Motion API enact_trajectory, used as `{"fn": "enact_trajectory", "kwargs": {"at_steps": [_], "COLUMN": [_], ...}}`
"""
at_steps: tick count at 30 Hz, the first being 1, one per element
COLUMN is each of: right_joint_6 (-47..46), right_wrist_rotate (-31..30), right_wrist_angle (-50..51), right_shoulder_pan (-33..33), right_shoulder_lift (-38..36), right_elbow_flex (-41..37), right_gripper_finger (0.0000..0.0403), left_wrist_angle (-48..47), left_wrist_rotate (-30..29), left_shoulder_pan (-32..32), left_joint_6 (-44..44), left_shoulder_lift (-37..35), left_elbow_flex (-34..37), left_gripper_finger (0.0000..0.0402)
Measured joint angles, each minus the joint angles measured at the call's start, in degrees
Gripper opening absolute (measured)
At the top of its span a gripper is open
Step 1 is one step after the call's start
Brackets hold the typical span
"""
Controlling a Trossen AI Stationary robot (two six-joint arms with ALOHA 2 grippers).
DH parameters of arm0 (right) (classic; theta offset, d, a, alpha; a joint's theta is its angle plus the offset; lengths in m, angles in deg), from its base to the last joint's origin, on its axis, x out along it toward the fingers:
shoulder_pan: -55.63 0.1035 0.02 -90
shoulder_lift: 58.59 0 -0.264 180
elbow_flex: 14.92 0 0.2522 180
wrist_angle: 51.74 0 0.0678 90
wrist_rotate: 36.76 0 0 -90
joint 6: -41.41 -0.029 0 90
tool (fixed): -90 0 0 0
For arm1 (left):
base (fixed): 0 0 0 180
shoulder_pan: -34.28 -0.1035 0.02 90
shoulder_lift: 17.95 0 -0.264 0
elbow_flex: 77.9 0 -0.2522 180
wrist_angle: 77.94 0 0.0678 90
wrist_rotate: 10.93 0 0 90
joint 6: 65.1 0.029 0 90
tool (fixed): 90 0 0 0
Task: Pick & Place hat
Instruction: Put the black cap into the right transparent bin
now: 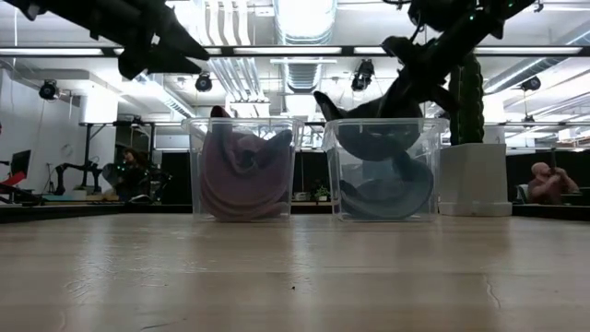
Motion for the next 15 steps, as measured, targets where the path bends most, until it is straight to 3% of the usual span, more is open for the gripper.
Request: {"fn": "enact_trajectory", "kwargs": {"at_steps": [15], "right_joint_6": [0.0], "right_wrist_rotate": [-0.68], "right_wrist_angle": [2.2], "right_shoulder_pan": [0.02], "right_shoulder_lift": [2.02], "right_elbow_flex": [0.0], "right_gripper_finger": [0.001], "left_wrist_angle": [1.06], "left_wrist_rotate": [-0.02], "left_shoulder_pan": [0.0], "left_joint_6": [0.15], "left_shoulder_lift": [-1.61], "left_elbow_flex": [0.0], "left_gripper_finger": [0.0208]}}
